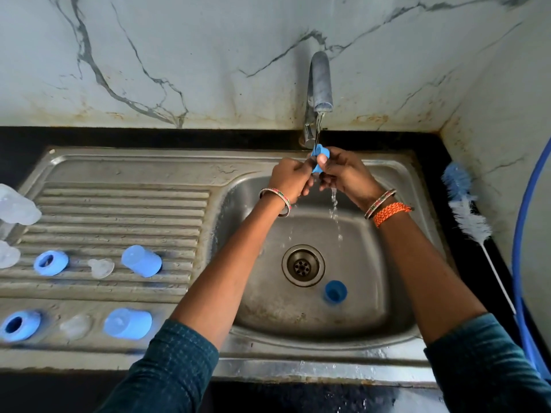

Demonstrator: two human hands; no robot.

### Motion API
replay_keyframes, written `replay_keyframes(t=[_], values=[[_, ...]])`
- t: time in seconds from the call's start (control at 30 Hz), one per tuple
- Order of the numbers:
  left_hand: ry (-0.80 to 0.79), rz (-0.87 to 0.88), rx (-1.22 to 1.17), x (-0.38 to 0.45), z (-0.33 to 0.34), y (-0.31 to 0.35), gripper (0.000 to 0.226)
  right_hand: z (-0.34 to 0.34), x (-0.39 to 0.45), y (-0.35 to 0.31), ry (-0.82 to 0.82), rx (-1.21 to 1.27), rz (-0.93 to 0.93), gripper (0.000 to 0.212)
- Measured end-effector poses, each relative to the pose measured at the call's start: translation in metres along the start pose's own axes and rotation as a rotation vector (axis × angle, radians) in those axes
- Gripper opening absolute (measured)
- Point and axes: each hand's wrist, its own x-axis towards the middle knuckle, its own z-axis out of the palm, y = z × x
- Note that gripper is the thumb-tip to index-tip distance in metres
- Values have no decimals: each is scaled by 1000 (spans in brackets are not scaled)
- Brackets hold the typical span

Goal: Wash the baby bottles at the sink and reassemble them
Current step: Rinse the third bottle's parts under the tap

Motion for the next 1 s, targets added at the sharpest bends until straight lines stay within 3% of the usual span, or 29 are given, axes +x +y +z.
replay_keyframes(t=[0.17,0.3,0.37,0.47,0.53,0.7,0.8,0.9,1.0], values=[[143,283,160,2,-2,3,30,-2,-2,-2,41,-211,179,63],[130,416,156,-3,3,5,17,4,-2,3,50,-247,320,74],[155,379,186,-3,4,0,18,5,1,3,83,-178,322,69],[217,255,198,-2,6,-5,21,4,3,6,160,189,212,27],[267,145,157,-2,4,-4,24,7,0,12,128,379,121,16],[226,58,200,-1,2,-9,37,26,-6,18,157,489,149,16],[249,89,302,-1,-1,-12,39,38,-6,20,171,484,288,39],[251,165,383,1,-3,-7,25,36,-3,26,228,352,395,62],[135,331,480,-1,-5,-5,5,26,0,25,94,178,550,66]])
